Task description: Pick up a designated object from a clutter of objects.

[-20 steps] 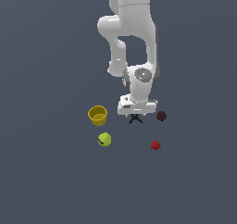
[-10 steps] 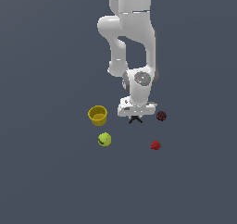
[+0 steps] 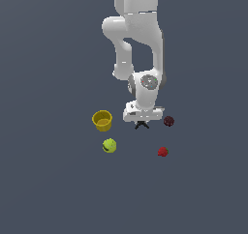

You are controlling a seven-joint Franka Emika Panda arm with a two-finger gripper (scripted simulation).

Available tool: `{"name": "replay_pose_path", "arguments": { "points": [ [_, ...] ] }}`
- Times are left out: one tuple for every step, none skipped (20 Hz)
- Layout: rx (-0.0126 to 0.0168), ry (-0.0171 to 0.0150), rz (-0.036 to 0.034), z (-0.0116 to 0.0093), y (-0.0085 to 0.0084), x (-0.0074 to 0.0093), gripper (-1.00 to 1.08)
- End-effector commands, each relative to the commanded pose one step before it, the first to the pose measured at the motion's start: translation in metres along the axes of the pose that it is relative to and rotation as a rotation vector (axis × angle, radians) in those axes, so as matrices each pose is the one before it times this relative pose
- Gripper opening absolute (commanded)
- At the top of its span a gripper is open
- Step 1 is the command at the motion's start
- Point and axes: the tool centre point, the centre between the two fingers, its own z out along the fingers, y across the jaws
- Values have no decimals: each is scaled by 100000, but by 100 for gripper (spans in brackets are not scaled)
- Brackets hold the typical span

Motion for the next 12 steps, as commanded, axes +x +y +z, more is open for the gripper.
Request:
{"name": "replay_pose_path", "arguments": {
  "points": [
    [2, 41, 15, -194, -10, 71, -100],
    [0, 0, 0, -173, -16, 49, -100],
    [0, 0, 0, -222, -20, 63, -100],
    [0, 0, 0, -271, -25, 77, -100],
    [0, 0, 0, -320, -30, 91, -100],
    [0, 0, 0, -368, -34, 104, -100],
    [-27, -2, -63, -413, -70, 114, -100],
    [0, 0, 0, -463, -44, 132, -100],
    [0, 0, 0, -509, -49, 145, -100],
    [0, 0, 0, -556, -54, 158, -100],
    [0, 0, 0, -602, -59, 172, -100],
    [0, 0, 0, -648, -64, 185, -100]
  ]
}}
